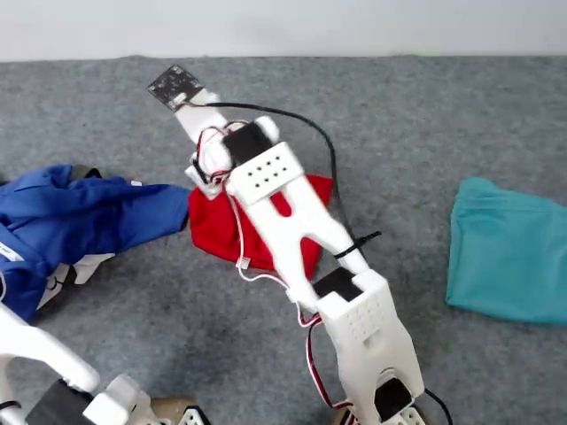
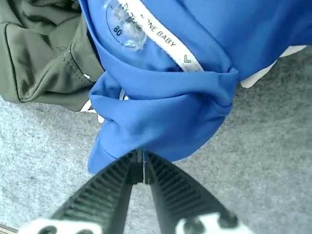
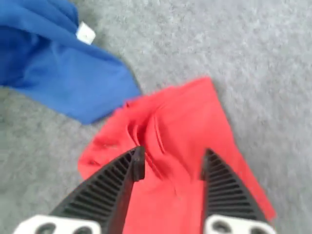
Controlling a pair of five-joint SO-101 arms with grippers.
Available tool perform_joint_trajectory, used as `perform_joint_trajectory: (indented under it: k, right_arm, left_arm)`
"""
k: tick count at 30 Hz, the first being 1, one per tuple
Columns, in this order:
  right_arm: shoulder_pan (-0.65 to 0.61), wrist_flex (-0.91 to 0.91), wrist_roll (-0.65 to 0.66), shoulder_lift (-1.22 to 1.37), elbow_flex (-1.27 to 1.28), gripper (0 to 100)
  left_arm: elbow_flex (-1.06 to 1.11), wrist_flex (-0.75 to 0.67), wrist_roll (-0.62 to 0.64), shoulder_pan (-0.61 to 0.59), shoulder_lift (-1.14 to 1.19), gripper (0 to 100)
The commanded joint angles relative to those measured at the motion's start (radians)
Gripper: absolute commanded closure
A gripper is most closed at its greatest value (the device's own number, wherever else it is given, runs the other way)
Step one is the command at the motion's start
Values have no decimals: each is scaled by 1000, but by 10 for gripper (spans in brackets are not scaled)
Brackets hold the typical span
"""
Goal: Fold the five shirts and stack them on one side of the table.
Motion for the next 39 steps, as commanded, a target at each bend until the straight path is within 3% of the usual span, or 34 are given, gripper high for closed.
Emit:
perform_joint_trajectory:
  k: [1,7,11,21,25,39]
  right_arm:
    - [76,79,-2,-7,-55,998]
    - [191,189,121,97,-58,987]
    - [193,219,203,180,-61,990]
    - [-127,105,206,199,-98,990]
    - [-188,90,206,199,-219,990]
    - [13,321,206,214,-348,990]
  left_arm:
    - [-4,11,43,6,-46,986]
    - [-4,11,43,3,-46,986]
    - [-4,11,43,0,-46,986]
    - [-4,11,43,-2,-46,986]
    - [-4,11,43,-2,-46,986]
    - [-4,11,43,-2,-46,986]
